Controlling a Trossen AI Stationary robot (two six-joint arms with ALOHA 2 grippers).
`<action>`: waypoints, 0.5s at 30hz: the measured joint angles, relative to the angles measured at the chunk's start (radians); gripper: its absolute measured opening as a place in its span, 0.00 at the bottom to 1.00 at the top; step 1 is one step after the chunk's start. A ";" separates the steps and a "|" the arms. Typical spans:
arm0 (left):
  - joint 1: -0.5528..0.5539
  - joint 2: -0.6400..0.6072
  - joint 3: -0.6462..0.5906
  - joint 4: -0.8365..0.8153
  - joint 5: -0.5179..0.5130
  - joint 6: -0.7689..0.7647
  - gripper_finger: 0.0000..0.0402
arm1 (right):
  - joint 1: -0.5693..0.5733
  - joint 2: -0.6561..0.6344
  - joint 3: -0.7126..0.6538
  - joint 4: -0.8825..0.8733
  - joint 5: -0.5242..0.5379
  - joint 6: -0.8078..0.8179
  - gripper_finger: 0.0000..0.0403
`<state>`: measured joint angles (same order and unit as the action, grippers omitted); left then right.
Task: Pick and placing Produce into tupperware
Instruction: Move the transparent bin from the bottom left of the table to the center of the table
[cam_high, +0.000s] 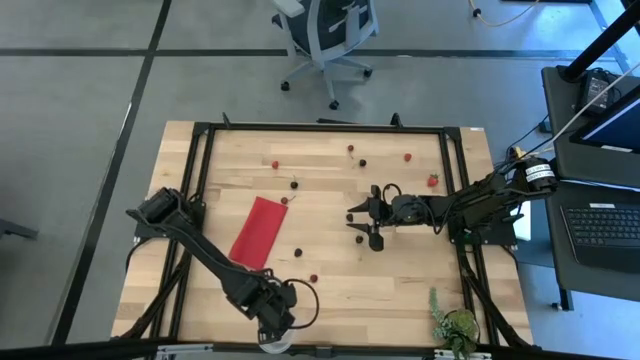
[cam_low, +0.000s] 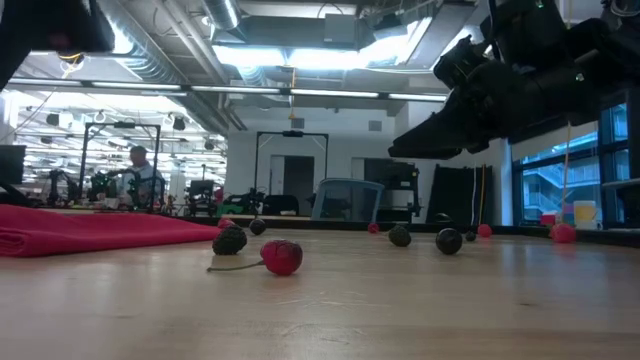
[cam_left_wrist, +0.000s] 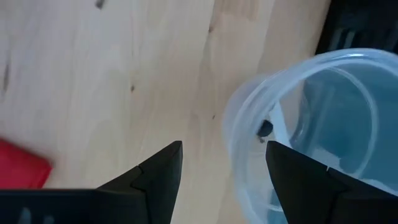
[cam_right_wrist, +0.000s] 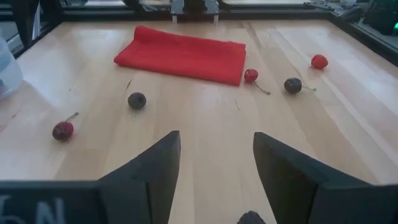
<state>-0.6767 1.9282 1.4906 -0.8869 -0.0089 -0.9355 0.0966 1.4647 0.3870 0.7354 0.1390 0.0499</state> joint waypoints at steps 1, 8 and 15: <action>0.004 0.008 0.000 -0.002 0.013 0.003 0.55 | 0.000 0.000 0.000 -0.004 0.000 -0.001 0.51; 0.024 0.014 0.000 -0.008 0.039 0.003 0.45 | 0.000 0.000 0.000 -0.008 0.000 -0.001 0.51; 0.031 0.014 0.000 -0.010 0.039 0.007 0.20 | 0.000 0.000 0.000 -0.009 0.000 -0.005 0.51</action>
<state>-0.6453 1.9423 1.4903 -0.8968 0.0299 -0.9288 0.0964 1.4647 0.3870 0.7262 0.1390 0.0449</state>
